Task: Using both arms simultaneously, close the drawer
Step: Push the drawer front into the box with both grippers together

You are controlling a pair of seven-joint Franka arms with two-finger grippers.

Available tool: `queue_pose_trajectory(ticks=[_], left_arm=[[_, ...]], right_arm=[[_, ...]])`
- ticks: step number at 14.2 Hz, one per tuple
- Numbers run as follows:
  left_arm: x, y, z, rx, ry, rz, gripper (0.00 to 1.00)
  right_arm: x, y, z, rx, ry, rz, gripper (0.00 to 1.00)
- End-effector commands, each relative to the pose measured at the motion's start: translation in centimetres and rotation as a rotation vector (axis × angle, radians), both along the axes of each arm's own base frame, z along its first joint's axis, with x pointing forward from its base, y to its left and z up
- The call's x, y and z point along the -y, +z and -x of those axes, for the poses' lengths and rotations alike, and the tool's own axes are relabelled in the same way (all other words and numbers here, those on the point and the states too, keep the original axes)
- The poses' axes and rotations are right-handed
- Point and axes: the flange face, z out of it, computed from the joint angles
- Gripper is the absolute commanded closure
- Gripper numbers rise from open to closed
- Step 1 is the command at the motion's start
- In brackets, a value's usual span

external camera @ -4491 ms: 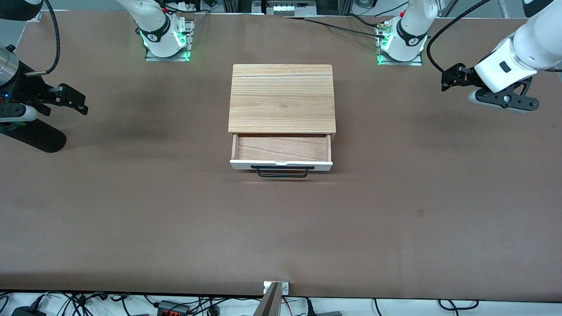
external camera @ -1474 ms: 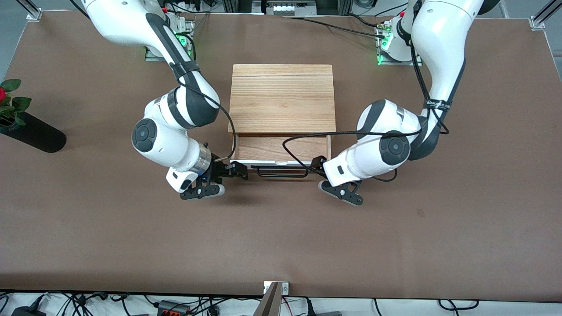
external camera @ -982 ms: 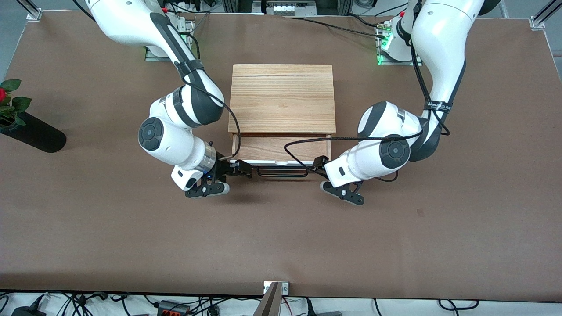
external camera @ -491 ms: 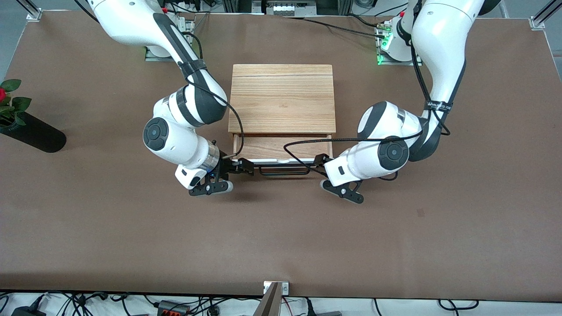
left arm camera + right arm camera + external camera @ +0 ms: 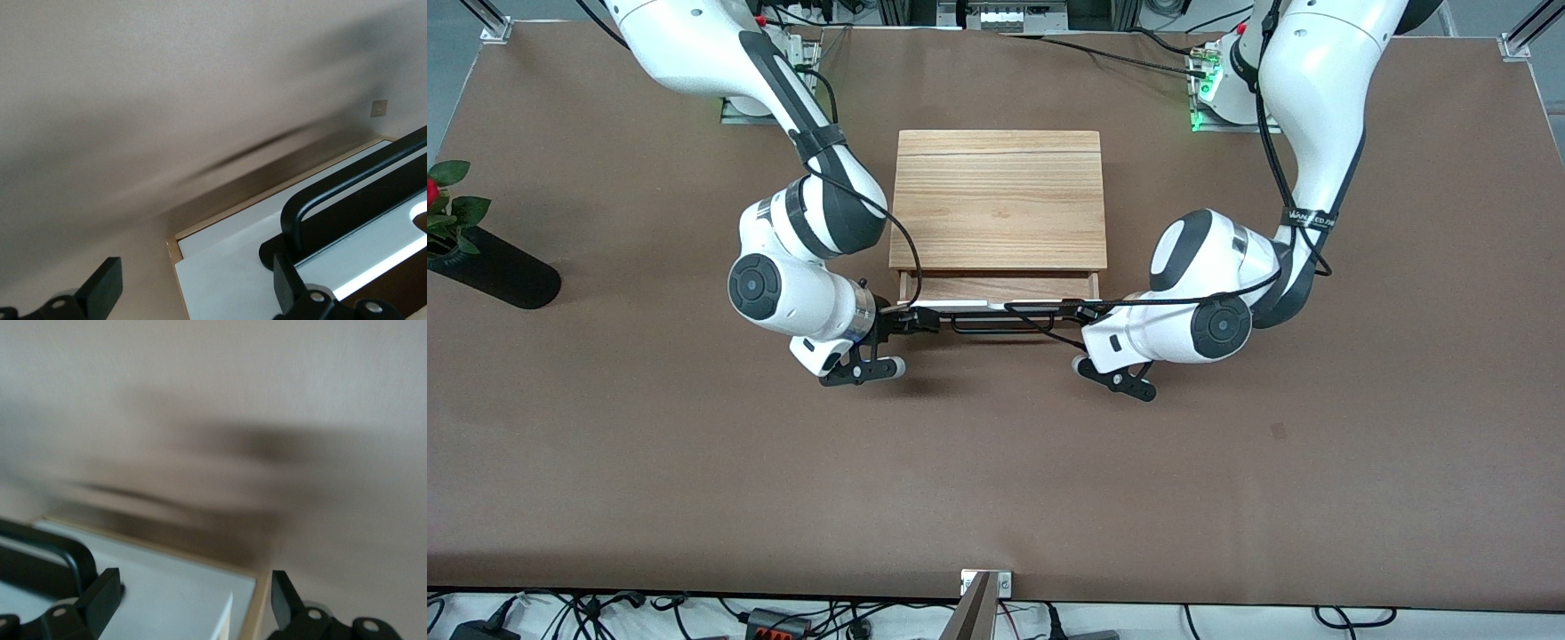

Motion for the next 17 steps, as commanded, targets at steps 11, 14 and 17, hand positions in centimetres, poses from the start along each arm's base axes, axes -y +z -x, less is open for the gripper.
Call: queue_pose_trajectory(ticks=[11, 14, 17], left_arm=[[0.1, -5.3, 2.5, -0.214, -0.032, -0.007, 0.00], [0.1, -5.6, 2.6, -0.228, -0.024, -0.007, 0.00], [0.0, -5.4, 2.5, -0.224, -0.023, -0.004, 0.00]], right_arm=[[-2.5, -1.5, 4.2, -0.173, 0.087, 0.048, 0.00], [-2.7, -2.1, 4.8, -0.186, 0.094, 0.056, 0.00], [-2.9, -2.1, 4.9, -0.188, 0.098, 0.056, 0.00]])
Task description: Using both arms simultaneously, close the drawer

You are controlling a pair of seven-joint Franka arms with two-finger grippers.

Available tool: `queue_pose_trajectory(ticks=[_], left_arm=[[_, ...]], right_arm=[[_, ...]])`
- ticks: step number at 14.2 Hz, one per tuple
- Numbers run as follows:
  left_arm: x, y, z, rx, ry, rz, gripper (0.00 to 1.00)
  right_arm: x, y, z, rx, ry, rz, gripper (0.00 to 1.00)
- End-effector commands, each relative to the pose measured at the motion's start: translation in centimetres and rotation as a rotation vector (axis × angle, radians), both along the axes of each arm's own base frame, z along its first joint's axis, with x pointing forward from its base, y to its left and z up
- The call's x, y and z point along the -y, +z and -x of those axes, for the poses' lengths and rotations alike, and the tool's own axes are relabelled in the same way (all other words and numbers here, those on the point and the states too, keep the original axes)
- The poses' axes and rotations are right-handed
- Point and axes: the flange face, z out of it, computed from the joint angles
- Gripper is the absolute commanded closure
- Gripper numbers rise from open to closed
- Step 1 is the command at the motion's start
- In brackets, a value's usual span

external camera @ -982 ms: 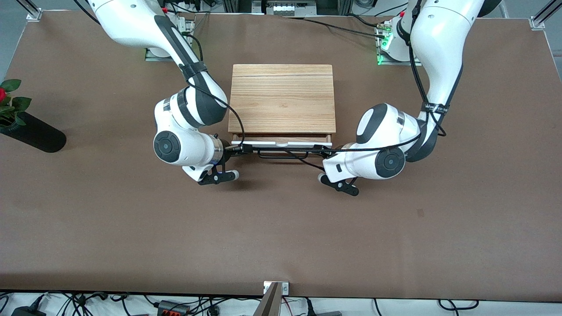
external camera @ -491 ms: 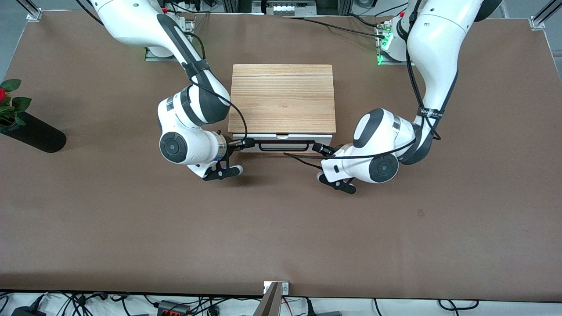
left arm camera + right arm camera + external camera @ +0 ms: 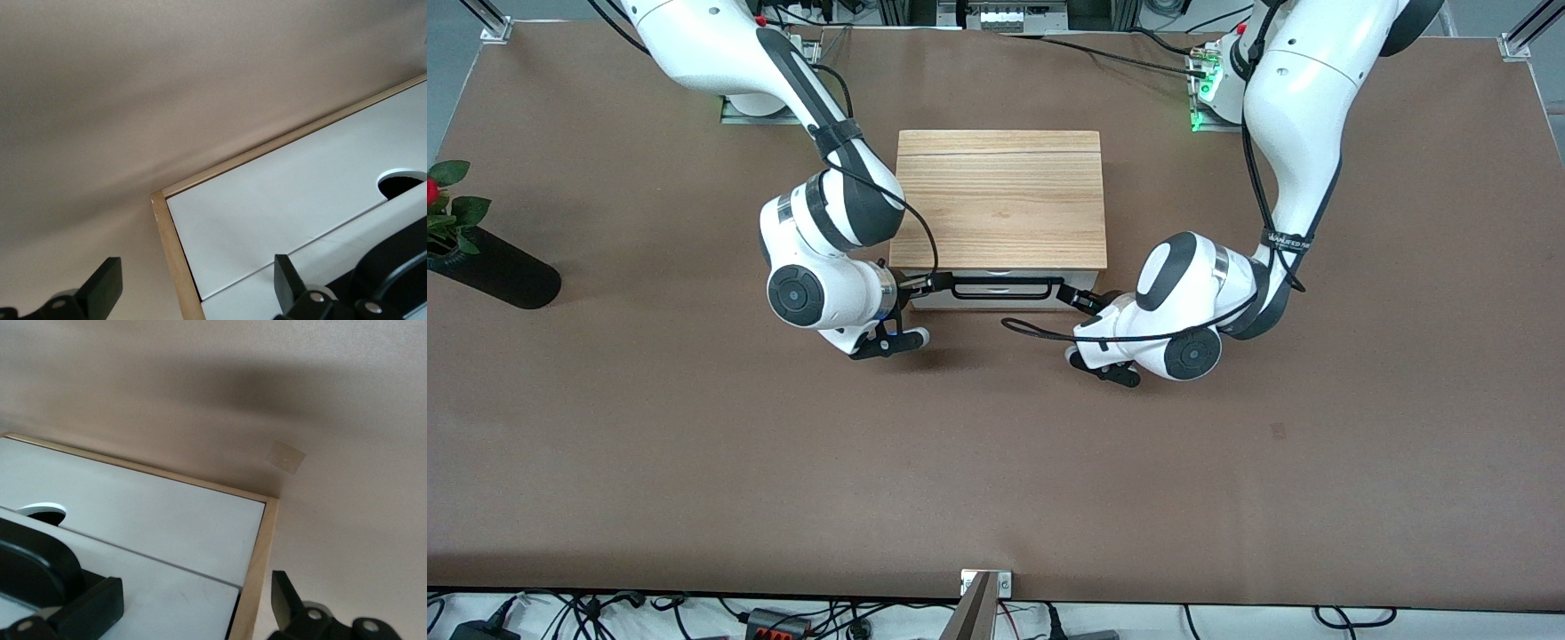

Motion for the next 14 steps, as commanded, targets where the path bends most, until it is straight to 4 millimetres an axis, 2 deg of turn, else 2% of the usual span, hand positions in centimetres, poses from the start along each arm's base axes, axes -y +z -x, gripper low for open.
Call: queue_pose_trajectory(ticks=[1, 3, 4, 6, 8, 9, 12, 13, 14], left_arm=[[-0.2, 1.2, -0.4, 0.001, 0.006, 0.024, 0.00], [-0.7, 1.7, -0.9, 0.012, 0.017, 0.030, 0.00], [-1.7, 2.4, -1.7, 0.030, 0.036, 0.036, 0.00], [-4.3, 4.8, -4.4, 0.083, 0.082, 0.058, 0.00], [-5.4, 6.9, -5.7, 0.126, 0.099, 0.062, 0.00], [-6.2, 7.8, -6.3, 0.139, 0.112, 0.061, 0.00], [-11.1, 9.8, -7.5, 0.114, 0.162, 0.059, 0.00], [-12.7, 10.9, -7.9, 0.110, 0.174, 0.055, 0.00], [-13.5, 12.6, -7.6, 0.105, 0.166, 0.039, 0.00]], right_arm=[[-1.1, -0.4, 1.7, -0.039, 0.016, 0.010, 0.00], [-1.2, -0.1, 1.7, -0.039, 0.016, 0.008, 0.00], [-1.2, 0.0, 1.7, -0.040, 0.015, 0.005, 0.00], [-0.9, 0.6, 1.4, -0.033, 0.010, 0.001, 0.00], [-0.7, 1.5, 1.0, -0.014, 0.007, -0.004, 0.00], [-0.5, 2.5, 0.8, 0.001, 0.007, -0.009, 0.00], [1.2, 5.7, -0.6, 0.073, 0.023, 0.027, 0.00], [1.8, 7.4, -1.1, 0.120, 0.038, 0.054, 0.00], [2.6, 9.0, -1.4, 0.164, 0.062, 0.091, 0.00]])
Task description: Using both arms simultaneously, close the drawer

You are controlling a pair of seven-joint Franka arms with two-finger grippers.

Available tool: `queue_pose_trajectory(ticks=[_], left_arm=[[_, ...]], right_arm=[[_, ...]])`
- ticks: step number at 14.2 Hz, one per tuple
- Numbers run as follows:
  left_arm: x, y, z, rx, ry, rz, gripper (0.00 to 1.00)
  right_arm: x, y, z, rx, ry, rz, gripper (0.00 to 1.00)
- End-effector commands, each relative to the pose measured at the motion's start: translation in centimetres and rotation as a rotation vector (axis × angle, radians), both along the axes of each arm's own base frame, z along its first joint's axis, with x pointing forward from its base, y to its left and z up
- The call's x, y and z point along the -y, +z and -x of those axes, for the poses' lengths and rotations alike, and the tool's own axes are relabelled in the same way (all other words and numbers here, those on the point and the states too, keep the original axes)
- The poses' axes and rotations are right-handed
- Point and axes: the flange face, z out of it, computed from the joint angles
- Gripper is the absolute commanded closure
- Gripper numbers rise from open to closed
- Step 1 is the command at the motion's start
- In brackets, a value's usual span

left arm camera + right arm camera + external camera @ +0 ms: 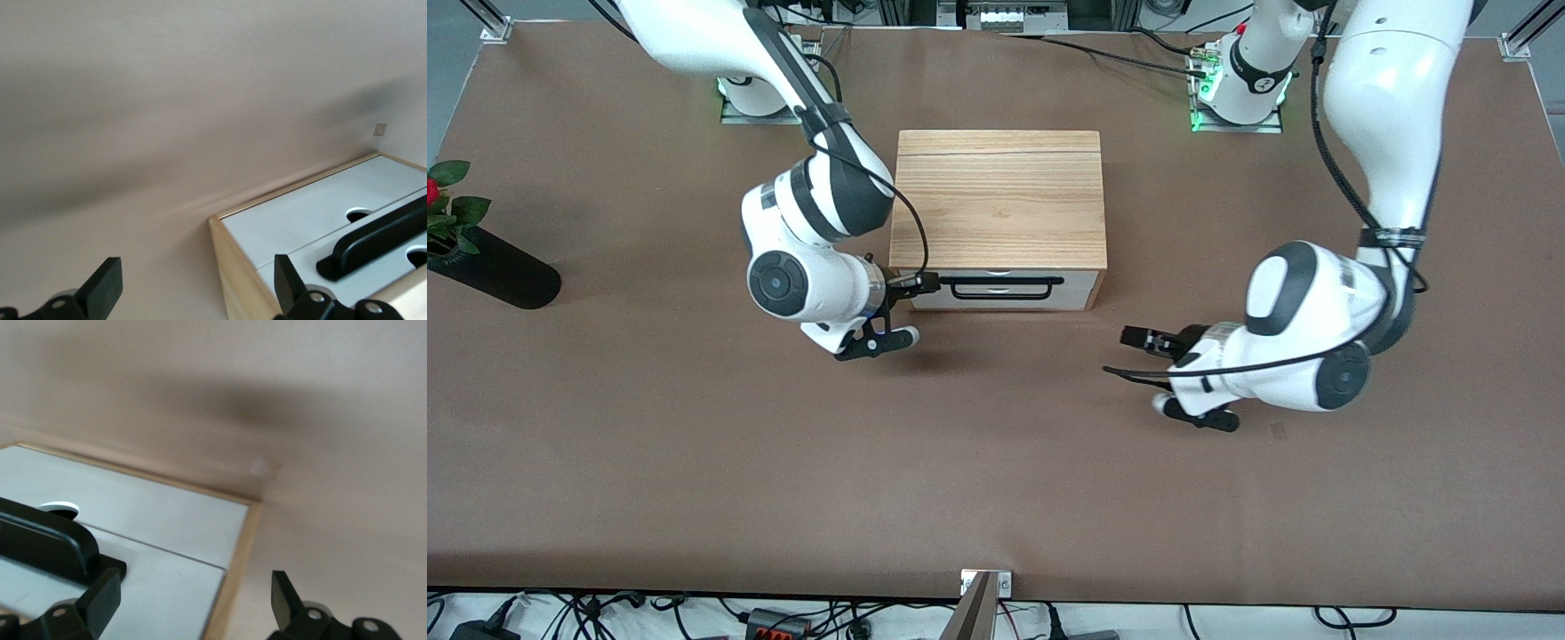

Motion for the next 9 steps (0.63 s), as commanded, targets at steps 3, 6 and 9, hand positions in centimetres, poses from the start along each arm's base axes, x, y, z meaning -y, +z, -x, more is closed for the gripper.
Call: queue_pose_trajectory(ticks=[3, 6, 9], left_arm=[[-6.0, 7.8, 0.7, 0.037, -0.013, -0.146, 0.00], [-9.5, 16.5, 3.3, 0.076, -0.010, -0.207, 0.00], [-14.4, 22.1, 5.9, 0.036, 0.025, -0.222, 0.00]], right_arm=[[3.6, 9.5, -0.9, 0.180, 0.110, 0.211, 0.00], [9.9, 16.0, -4.1, 0.238, 0.037, 0.295, 0.00], [16.3, 20.2, -6.3, 0.282, -0.079, 0.335, 0.00]])
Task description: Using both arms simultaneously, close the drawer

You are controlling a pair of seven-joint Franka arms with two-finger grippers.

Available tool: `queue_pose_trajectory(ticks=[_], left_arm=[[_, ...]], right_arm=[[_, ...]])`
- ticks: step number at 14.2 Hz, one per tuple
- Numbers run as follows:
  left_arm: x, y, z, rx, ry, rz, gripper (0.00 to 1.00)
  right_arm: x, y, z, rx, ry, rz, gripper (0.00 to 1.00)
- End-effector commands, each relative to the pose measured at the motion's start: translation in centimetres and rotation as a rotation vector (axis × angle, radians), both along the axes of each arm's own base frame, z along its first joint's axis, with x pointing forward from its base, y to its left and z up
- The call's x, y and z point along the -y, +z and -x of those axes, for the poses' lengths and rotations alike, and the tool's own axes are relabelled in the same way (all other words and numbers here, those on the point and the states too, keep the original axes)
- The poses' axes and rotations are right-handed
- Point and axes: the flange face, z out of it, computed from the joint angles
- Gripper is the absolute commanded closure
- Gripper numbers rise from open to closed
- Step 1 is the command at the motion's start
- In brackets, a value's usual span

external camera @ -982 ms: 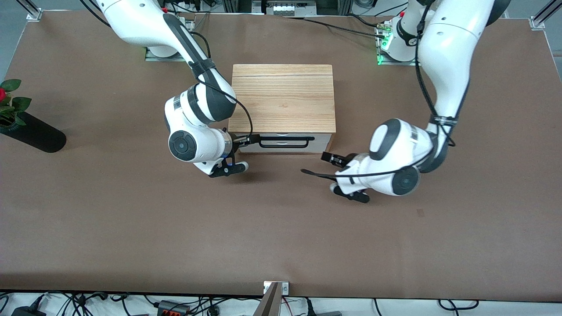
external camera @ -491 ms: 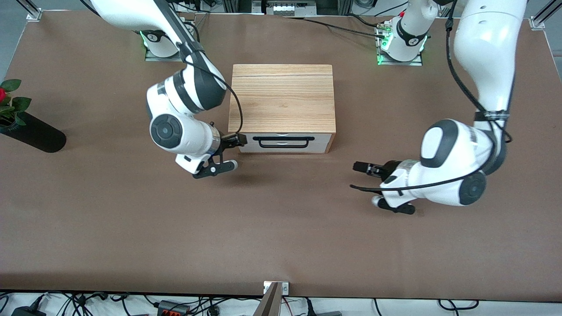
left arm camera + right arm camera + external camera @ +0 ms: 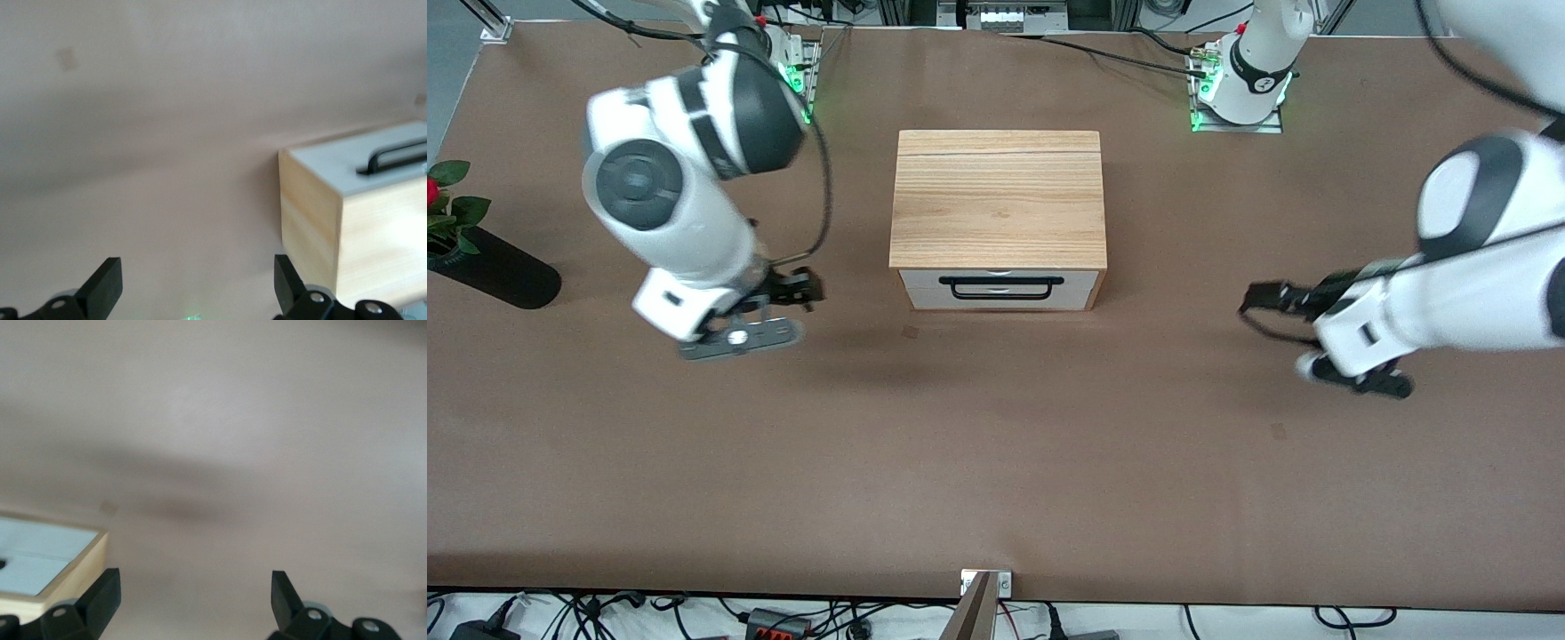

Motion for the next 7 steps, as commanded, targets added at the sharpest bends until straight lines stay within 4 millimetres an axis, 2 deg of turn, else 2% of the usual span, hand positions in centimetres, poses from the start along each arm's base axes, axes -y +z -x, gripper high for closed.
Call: queue_pose_trajectory(ticks=[1, 2, 3, 4, 5, 7], left_arm=[[-3.7, 5.1, 2.6, 0.000, 0.031, -0.032, 0.00], [-5.7, 6.9, 3.3, 0.016, 0.059, -0.034, 0.00], [-6.2, 7.2, 3.6, 0.022, 0.068, -0.042, 0.00], [-5.9, 6.4, 3.7, 0.002, 0.072, -0.066, 0.00], [-5.9, 6.5, 3.9, 0.012, 0.070, -0.088, 0.00], [-5.6, 6.7, 4.9, 0.023, 0.070, -0.101, 0.00]], right_arm=[[5.5, 2.3, -1.6, 0.021, -0.088, 0.040, 0.00], [7.2, 4.4, -1.5, 0.055, -0.114, 0.034, 0.00], [8.4, 6.3, -1.2, 0.081, -0.129, 0.026, 0.00], [9.2, 8.5, -0.3, 0.098, -0.140, 0.012, 0.00], [9.5, 9.4, 0.5, 0.086, -0.142, 0.018, 0.00], [10.7, 9.8, 3.0, -0.052, -0.174, 0.036, 0.00]])
